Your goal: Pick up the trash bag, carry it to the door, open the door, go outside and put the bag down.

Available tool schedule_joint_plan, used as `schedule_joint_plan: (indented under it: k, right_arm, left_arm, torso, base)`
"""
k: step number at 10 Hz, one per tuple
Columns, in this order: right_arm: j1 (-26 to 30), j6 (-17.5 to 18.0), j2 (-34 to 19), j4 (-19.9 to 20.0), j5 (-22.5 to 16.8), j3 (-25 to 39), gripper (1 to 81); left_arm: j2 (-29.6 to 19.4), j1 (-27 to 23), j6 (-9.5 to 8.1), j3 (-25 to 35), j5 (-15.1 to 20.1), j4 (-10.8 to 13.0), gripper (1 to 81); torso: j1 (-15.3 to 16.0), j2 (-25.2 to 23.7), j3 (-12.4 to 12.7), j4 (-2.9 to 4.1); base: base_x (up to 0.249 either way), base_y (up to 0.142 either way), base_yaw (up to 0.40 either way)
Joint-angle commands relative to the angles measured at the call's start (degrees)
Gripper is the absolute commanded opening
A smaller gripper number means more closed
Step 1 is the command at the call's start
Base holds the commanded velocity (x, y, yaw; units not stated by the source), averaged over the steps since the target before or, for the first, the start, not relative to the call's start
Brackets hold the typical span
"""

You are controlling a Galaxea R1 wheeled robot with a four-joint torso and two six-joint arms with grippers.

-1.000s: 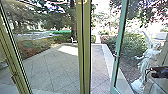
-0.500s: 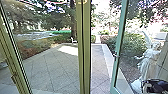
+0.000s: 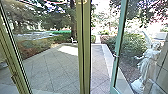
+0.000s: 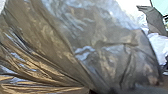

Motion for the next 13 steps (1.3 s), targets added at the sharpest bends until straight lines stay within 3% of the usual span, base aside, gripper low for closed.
schedule_joint_plan:
  k: [1, 4, 6, 9, 11, 12, 13]
  right_arm:
    - [-0.5, 0.0, -2.8, 5.5, 1.6, 7.2, 81.1]
    - [-8.0, -0.1, -3.8, 6.8, 2.8, 13.4, 81.1]
    - [-14.2, -0.1, -3.4, 7.1, 8.7, 18.3, 81.1]
    - [-22.1, -1.2, 0.9, 8.6, 15.5, 18.3, 81.1]
    - [-26.0, -5.3, 5.0, 9.1, 18.9, 16.2, 81.1]
    - [-27.5, -9.2, 7.1, 12.5, 19.6, 14.1, 81.1]
    - [-28.5, -16.6, 10.1, 18.9, 20.3, 10.4, 81.1]
  left_arm:
    - [0.2, -2.3, 0.44, 0.3, 3.9, 0.1, 1.0]
    - [0.1, -2.7, 0.44, 0.3, 3.9, 0.1, 1.0]
    - [0.1, -2.8, 0.44, 0.4, 3.9, 0.1, 1.0]
    - [0.0, -2.8, 0.53, 0.3, 3.9, 0.2, 1.0]
    - [0.0, -2.8, 0.62, 0.3, 3.9, 0.3, 1.0]
    - [-0.1, -2.8, 0.62, 0.4, 3.9, 0.4, 1.0]
    - [-0.1, -2.8, 0.71, 0.4, 3.9, 0.6, 1.0]
  torso:
    - [0.0, 0.0, 0.0, 0.00]
    - [0.0, 0.0, 0.0, -0.02]
    - [0.0, 0.0, 0.0, -0.02]
    - [0.0, 0.0, 0.0, -0.02]
    - [0.0, 0.0, 0.0, -0.02]
    - [0.0, 0.0, 0.0, -0.02]
    - [0.0, 0.0, 0.0, -0.02]
  base:
    - [0.000, 0.000, 0.000]
    - [0.000, 0.000, 0.000]
    - [0.000, 0.000, 0.000]
    - [0.000, 0.000, 0.000]
    - [0.000, 0.000, 0.000]
    - [0.000, 0.000, 0.000]
    - [0.000, 0.000, 0.000]
